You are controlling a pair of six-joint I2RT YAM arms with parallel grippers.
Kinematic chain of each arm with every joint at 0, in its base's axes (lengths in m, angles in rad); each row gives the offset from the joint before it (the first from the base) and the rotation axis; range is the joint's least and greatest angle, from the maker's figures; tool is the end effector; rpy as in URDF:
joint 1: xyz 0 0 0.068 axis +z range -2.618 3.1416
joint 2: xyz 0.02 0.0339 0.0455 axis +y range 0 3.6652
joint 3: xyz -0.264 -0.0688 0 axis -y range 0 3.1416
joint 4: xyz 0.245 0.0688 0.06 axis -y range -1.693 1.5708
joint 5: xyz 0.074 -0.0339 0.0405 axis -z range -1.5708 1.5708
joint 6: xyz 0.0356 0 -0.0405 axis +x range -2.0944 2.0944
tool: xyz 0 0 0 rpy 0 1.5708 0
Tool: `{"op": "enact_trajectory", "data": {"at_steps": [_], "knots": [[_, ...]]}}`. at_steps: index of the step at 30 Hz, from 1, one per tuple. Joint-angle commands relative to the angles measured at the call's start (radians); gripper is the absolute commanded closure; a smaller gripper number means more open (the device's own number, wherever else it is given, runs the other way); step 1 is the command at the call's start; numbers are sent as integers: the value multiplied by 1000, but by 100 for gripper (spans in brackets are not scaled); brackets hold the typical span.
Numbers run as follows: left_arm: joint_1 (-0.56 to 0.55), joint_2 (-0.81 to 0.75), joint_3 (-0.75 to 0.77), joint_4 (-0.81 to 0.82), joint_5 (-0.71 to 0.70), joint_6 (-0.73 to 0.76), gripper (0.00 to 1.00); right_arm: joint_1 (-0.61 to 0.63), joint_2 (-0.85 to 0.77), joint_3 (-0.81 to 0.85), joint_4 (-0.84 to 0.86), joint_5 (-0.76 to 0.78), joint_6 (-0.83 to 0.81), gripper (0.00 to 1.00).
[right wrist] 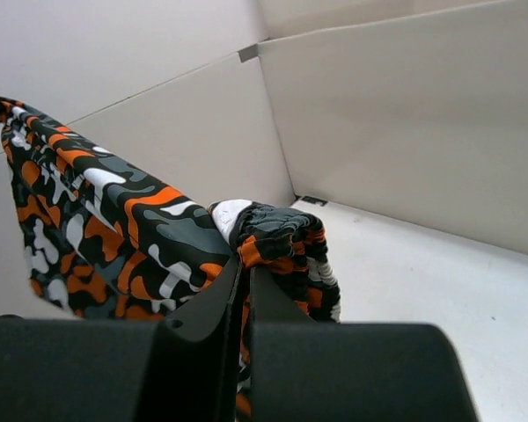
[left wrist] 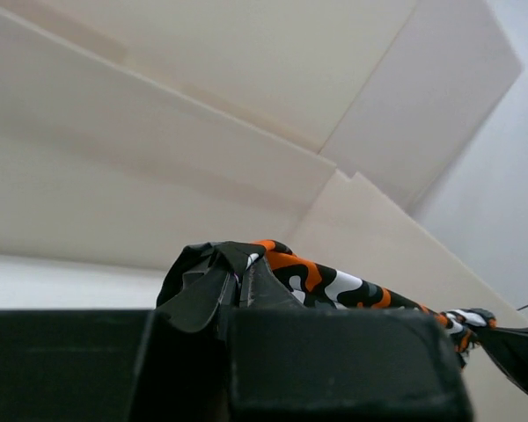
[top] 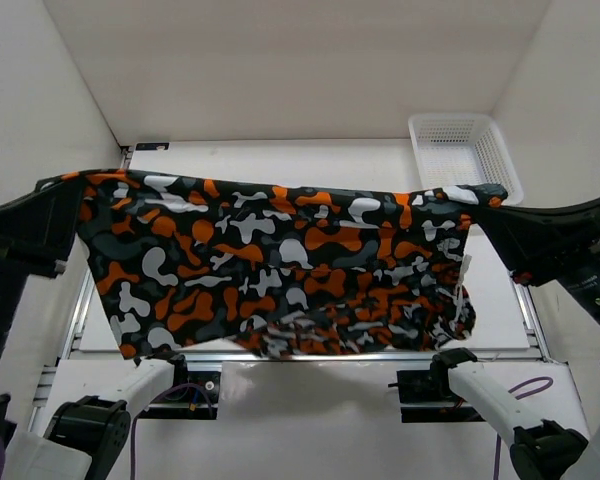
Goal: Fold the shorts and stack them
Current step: Flatten the shorts out
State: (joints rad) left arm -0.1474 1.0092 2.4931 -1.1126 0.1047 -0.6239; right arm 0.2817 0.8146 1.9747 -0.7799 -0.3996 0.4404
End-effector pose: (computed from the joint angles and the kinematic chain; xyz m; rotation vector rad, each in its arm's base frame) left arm -0.0571 0.0047 0.6259 -0.1988 1.2180 -0.7367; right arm -0.0223 0.0080 0.5938 -0.2658 1.2399 0.8639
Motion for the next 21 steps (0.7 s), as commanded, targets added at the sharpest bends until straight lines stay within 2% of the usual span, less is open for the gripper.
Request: {"op": "enact_trajectory", "data": {"at_steps": [1,4,9,12,14,16,19,21], "knots": [[3,63,-104,30,-155,47,90,-13,6,-57,-58,184,-52,100],[3,109,-161,30,-155,58,90,-13,15,-204,-47,255,-74,100],[3,216,-388,95,-183,98,90,-13,67,-491,57,304,-97,100],[48,317,-496,135,-174,116,90,-13,176,-609,143,337,-97,100],[80,414,-525,171,-174,116,90,-22,257,-623,189,337,-107,100],[107,489,-536,191,-125,125,90,-22,403,-632,232,327,-108,100],[169,664,-435,191,-102,136,90,-22,599,-614,330,338,-108,100],[184,791,-329,191,-102,145,90,-32,754,-536,361,352,-108,100]]}}
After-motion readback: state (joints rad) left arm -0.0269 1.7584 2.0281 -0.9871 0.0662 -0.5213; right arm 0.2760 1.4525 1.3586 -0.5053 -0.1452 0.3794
